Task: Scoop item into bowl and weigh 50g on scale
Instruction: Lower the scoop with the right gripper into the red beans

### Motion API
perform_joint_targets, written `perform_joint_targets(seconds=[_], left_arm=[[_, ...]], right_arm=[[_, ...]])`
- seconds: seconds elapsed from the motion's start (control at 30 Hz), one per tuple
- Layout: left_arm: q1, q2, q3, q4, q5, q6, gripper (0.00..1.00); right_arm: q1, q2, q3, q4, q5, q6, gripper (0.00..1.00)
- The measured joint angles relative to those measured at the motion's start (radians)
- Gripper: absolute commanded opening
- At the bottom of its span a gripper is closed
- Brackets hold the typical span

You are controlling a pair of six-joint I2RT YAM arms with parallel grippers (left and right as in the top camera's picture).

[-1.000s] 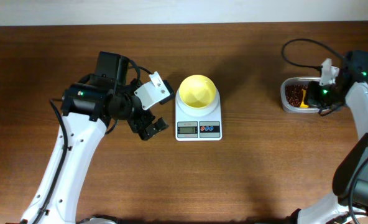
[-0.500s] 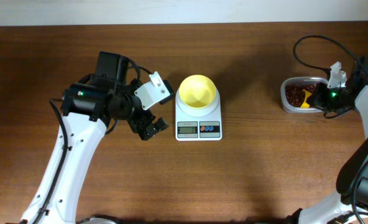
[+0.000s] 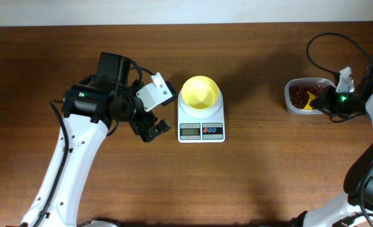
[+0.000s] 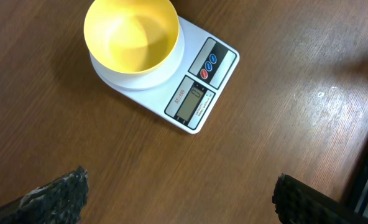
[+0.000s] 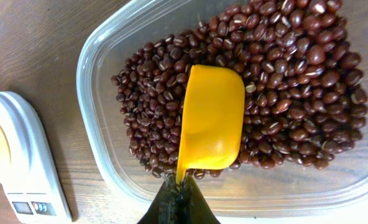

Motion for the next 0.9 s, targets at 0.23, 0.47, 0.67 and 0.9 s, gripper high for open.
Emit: perform_joint_targets(seconds=[0.23, 0.47, 0.67, 0.9], left_arm=[[0.0, 0.0, 0.0, 0.0, 0.0, 0.0, 0.99], [0.0, 0.0, 0.0, 0.0, 0.0, 0.0, 0.99], [0.0, 0.0, 0.0, 0.0, 0.0, 0.0, 0.99], [0.0, 0.0, 0.0, 0.0, 0.0, 0.0, 0.99]], right_arm=[[-0.037, 0.01, -0.003, -0.003, -0.025, 0.001, 0.04], [-0.064, 0.04, -0.003, -0.011, -0.08, 0.001, 0.04], [-0.066, 0.045, -0.002, -0.012, -0.099, 0.014, 0.04], [-0.11, 0.071, -0.003, -0.02, -0.189, 0.019, 0.04]])
